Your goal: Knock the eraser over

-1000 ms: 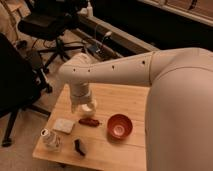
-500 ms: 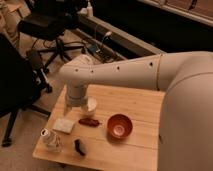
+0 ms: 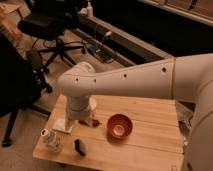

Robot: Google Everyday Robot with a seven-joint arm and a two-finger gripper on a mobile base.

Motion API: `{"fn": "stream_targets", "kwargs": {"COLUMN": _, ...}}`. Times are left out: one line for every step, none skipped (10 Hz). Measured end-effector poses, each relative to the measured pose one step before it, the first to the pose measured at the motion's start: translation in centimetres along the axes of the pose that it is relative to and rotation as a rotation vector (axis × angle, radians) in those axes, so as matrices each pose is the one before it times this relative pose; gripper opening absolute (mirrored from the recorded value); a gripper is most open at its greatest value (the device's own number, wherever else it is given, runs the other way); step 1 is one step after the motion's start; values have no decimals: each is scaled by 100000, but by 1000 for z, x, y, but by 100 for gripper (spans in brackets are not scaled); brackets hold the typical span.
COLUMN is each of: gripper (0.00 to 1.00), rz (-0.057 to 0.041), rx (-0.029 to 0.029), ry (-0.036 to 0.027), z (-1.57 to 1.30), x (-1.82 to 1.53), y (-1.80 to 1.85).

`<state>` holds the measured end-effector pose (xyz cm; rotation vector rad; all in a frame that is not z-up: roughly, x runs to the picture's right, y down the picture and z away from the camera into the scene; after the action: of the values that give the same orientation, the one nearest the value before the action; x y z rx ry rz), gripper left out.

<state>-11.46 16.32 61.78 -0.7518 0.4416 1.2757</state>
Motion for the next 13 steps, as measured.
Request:
{"fn": "stream_targets", "kwargs": {"gripper": 65, "rz": -1366, "rx": 1453, "ry": 1528, "z": -10, "x": 1257, "y": 452}}
{"fn": "stream_targets", "kwargs": {"gripper": 65, "rz": -655, "rx": 962, "ry": 1649, "z": 216, "x": 1051, "y": 499}}
{"fn": "stream_targets", "kwargs": {"gripper": 65, "rz": -616, "rx": 2301, "ry": 1320, "z": 384, "x": 948, "y": 229}}
{"fn": "stream_targets", "kwargs": {"gripper": 65, "rz": -498, "rx": 3249, "ry": 523, "z": 470, "x": 624, "y": -29}}
{"fn": "stream_targets", "kwargs": {"gripper": 65, "rz": -244, "rx": 3922, "ry": 133, "z": 648, "x": 368, "y": -207}}
{"fn": "stream_targets", "kwargs": {"gripper": 65, "rz": -247, "rx": 4045, "ry": 52, "z": 775, "x": 195, "y": -80}}
{"fn": "stream_targets", "kwargs": {"gripper": 65, "rz": -247, "rx": 2770, "ry": 20, "z": 567, "x": 98, "y": 49}}
{"fn": "stream_targets", "kwargs": {"gripper": 65, "rz": -280, "rx": 2253, "ry": 331, "z": 574, "x": 168, "y": 412}}
{"fn": "stream_targets", "kwargs": {"gripper": 65, "rz": -208, "rx": 1305, "ry": 317, "z": 340, "x": 193, "y": 507}}
{"fn": "stream_targets", "kwargs": {"gripper": 65, "rz": -424, "rx": 1026, "ry": 100, "z": 261, "x": 175, "y": 574}}
{"fn": "stream_targets", "kwargs": {"gripper": 65, "rz": -81, "rx": 643, "ry": -50, "z": 332, "x": 10, "y": 332}}
{"fn": "stream_targets", "kwargs": {"gripper": 65, "rz": 651, "rx": -356, "ry": -459, "z": 516, "x": -258, "y": 368}}
{"fn": "stream_targets", "kwargs": {"gripper": 65, "rz": 957, "rx": -1200, "ry": -608, "z": 330, "x": -353, "y": 266}}
